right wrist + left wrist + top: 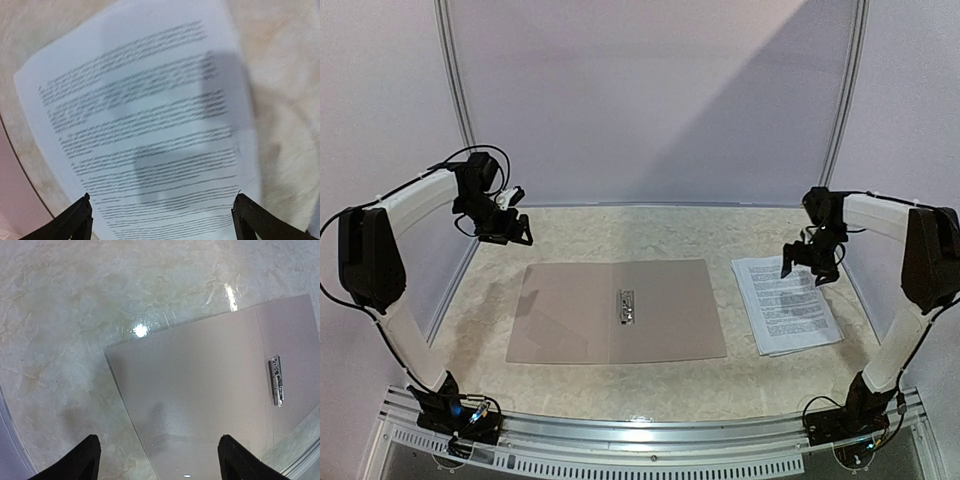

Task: Put the files into the folder
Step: Pick up the file from the center of the board, then pass from the right arm to the left

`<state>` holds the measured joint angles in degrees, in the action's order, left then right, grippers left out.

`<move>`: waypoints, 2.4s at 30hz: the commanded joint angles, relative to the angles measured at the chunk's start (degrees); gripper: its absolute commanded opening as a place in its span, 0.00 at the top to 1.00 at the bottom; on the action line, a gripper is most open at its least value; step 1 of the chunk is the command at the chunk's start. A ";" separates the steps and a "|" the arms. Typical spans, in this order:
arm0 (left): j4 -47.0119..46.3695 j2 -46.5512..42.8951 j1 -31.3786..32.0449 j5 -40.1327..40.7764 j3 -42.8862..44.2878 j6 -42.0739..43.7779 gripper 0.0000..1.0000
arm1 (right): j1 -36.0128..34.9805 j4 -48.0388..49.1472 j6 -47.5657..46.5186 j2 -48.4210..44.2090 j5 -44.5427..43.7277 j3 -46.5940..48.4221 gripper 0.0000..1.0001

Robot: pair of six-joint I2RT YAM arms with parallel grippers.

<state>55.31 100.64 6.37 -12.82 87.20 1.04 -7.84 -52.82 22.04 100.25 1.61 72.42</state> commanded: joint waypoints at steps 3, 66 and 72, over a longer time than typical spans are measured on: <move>-0.02 -4.46 0.73 0.28 -1.95 0.85 0.18 | 11.14 -2.43 -9.44 5.51 -2.29 3.20 0.01; -13.29 -10.78 12.55 -27.88 4.88 -8.26 0.00 | -19.60 23.64 6.28 -25.71 12.11 10.99 1.00; -14.53 -7.13 17.05 -32.51 10.96 -13.86 0.00 | -25.98 40.09 14.00 -24.66 16.69 7.74 1.00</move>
<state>43.59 91.37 21.50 -40.84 94.74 -8.14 -30.65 -26.48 29.26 74.19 13.89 81.76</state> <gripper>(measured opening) 0.994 0.003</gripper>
